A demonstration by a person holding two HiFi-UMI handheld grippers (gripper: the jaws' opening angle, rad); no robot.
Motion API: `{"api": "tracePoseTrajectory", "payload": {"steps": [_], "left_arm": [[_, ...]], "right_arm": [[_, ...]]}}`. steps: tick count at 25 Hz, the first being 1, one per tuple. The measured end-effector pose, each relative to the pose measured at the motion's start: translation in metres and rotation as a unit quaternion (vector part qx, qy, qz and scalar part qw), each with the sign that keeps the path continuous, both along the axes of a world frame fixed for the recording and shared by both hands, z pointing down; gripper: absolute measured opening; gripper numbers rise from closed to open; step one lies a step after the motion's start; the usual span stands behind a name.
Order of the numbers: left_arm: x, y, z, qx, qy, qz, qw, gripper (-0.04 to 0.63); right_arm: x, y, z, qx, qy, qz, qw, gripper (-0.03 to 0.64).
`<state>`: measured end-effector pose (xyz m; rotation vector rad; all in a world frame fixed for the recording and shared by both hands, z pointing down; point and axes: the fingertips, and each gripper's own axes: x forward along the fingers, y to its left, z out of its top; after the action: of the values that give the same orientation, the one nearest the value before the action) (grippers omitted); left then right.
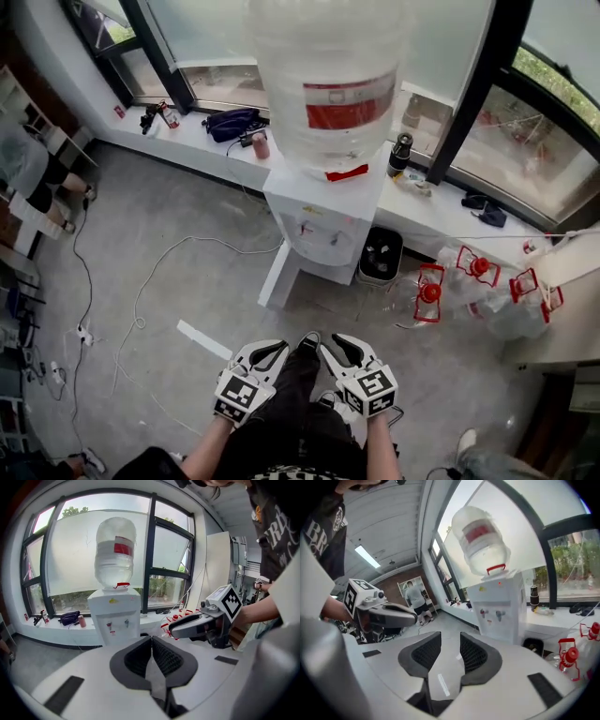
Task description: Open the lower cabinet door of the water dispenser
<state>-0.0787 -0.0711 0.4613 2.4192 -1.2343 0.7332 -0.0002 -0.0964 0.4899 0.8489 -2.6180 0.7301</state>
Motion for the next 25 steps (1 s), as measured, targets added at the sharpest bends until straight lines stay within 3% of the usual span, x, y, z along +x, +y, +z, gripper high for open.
{"api": "tracePoseTrajectory", "payload": {"steps": [8,18,25], "left_arm": [[0.049,0.056,-0.071,0.032,0.005,0.044,0.9985,0.017],[0.071,0.121,-0.101,0.045,0.027,0.058,0.9969,0.018],[0.043,0.154,-0.109,0.042,0.049,0.032,0.9974,0.017]], "right_arm": [[0.063,0.061,-0.093,0.051,-0.038,0.047,0.997,0.13],[0.058,0.13,-0.138,0.093,-0.067,0.028,0.993,0.124],[0.036,0.15,-0.151,0.1,-0.07,0.011,0.993,0.11]]}}
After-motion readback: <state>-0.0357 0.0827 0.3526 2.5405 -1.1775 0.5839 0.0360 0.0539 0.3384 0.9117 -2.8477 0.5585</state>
